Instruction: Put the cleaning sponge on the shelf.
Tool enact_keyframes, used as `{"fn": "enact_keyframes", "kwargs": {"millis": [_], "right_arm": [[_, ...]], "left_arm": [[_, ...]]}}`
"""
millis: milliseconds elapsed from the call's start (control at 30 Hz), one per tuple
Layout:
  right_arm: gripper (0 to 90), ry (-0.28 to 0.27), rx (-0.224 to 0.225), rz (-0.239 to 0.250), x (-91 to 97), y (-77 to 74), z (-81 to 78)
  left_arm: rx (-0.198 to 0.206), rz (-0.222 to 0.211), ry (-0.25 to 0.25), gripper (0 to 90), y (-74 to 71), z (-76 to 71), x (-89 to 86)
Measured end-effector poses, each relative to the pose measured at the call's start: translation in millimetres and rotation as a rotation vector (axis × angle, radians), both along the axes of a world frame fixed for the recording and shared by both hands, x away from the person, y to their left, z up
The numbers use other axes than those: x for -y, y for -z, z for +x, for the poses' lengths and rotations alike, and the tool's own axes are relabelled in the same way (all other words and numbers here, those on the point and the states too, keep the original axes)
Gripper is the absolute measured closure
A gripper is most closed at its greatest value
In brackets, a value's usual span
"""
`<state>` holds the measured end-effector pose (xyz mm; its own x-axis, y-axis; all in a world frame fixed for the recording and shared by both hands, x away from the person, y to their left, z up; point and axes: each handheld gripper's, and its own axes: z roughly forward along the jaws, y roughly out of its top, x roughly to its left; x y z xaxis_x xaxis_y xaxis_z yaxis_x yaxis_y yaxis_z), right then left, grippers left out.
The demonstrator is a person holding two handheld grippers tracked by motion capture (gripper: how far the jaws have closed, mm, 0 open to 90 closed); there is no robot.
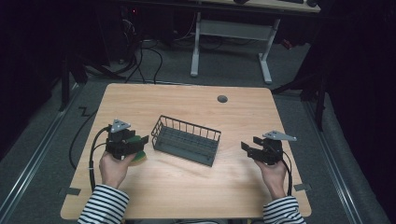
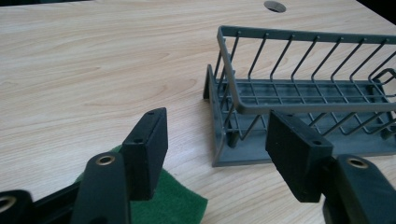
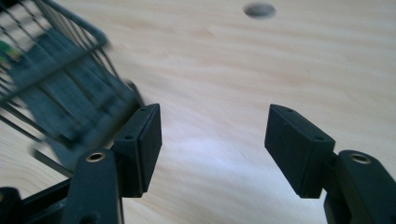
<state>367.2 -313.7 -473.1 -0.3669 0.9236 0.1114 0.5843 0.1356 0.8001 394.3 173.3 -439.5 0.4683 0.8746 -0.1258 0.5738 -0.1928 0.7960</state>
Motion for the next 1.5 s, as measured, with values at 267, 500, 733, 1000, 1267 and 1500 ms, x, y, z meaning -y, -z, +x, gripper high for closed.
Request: {"fn": "enact_keyframes", "kwargs": {"millis": [267,500,733,1000,1267,1500], "right_arm": [[35.4,0.1,-0.039,-0.079,23.4,40.0,-20.5],[33.7,0.135,-0.079,-0.155,27.2,56.8,-24.2],[31.4,0.139,-0.083,-0.155,27.9,57.0,-24.2],[30.8,0.136,-0.082,-0.161,27.4,57.2,-24.6],[30.5,0.134,-0.082,-0.16,27.1,57.1,-25.1],[30.4,0.132,-0.082,-0.161,27.1,57.2,-25.2]], "left_arm": [[-0.028,0.038,-0.05,39.3,9.5,-4.4,-10.4],[-0.072,0.044,-0.111,32.0,22.0,-4.7,-19.6],[-0.115,0.061,-0.162,23.6,28.3,-1.7,-23.6],[-0.172,0.071,-0.222,17.1,37.9,2.2,-23.7],[-0.242,0.082,-0.249,15.4,45.1,16.6,-15.6],[-0.278,0.114,-0.257,13.2,43.4,26.6,-8.2]]}}
